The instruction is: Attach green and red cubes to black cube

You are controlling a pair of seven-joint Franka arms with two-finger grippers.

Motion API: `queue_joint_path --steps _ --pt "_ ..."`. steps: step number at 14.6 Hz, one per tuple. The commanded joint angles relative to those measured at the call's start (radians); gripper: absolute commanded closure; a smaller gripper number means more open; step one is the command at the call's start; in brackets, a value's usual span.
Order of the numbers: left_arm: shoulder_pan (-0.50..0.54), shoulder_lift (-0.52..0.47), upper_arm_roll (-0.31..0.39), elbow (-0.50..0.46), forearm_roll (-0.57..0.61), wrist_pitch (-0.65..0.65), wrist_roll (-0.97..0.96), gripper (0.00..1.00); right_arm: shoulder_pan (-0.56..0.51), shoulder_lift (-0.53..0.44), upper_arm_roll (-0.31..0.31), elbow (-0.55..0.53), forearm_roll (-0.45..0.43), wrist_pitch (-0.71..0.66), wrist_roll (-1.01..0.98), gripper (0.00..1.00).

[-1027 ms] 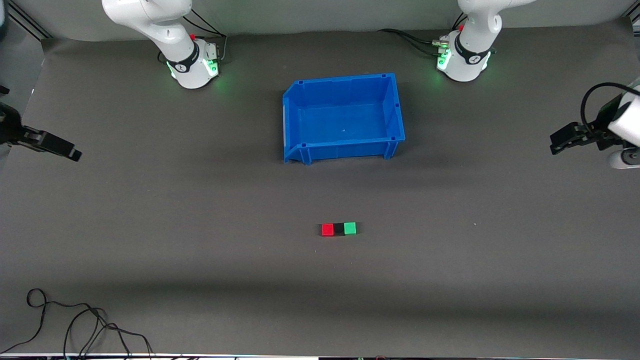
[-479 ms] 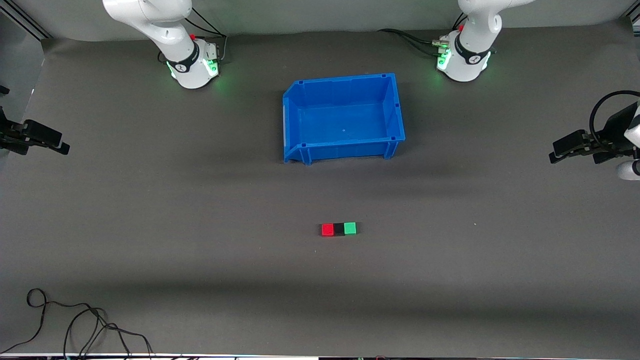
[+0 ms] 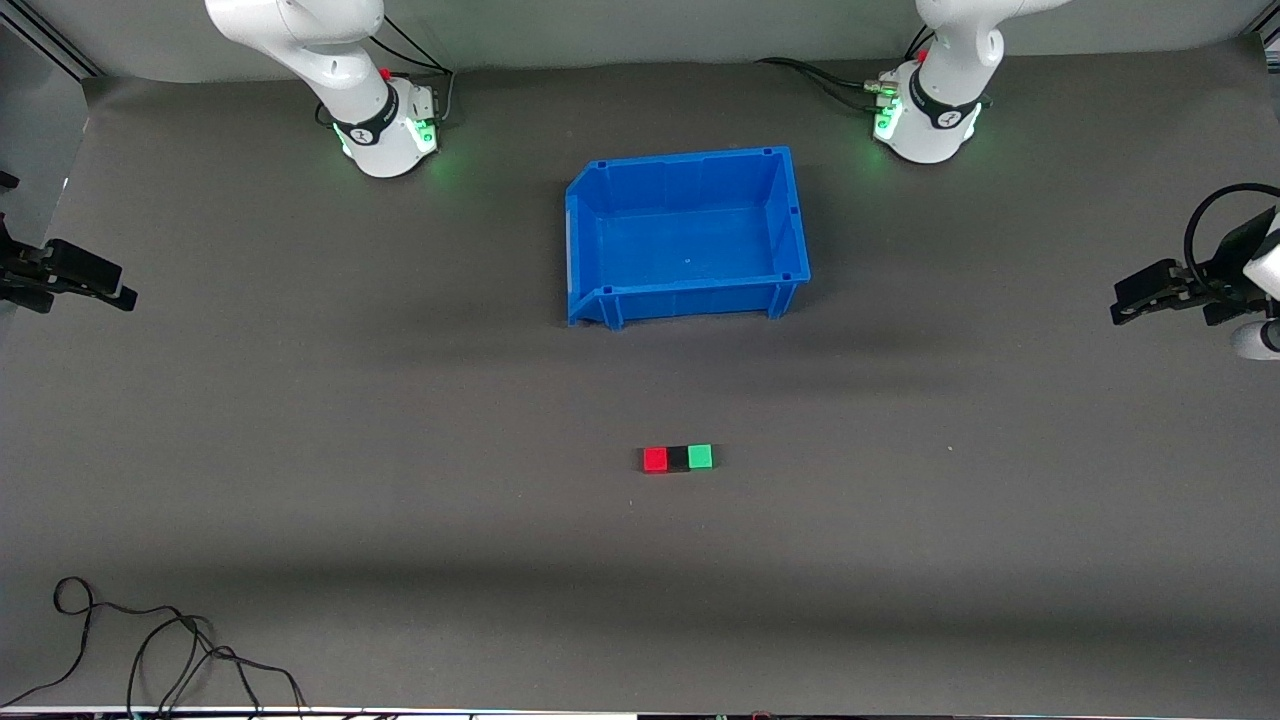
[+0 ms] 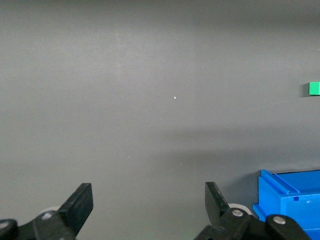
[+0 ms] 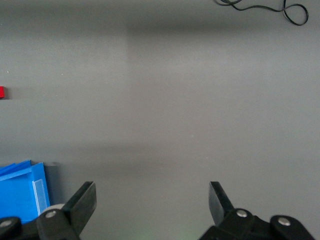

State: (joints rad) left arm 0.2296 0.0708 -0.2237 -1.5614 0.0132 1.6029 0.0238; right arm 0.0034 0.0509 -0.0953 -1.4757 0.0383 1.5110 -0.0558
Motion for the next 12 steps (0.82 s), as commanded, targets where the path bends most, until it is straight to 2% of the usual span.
queue_joint_path --steps 1,12 --pt "-0.004 -0.014 0.000 -0.002 0.016 -0.015 0.001 0.00 -0.002 -0.026 0.005 -0.023 -0.021 0.006 -0.027 0.00" --pt "-0.009 -0.011 0.000 0.000 0.017 -0.035 -0.001 0.00 0.000 -0.008 0.006 -0.023 -0.021 0.009 -0.027 0.00"
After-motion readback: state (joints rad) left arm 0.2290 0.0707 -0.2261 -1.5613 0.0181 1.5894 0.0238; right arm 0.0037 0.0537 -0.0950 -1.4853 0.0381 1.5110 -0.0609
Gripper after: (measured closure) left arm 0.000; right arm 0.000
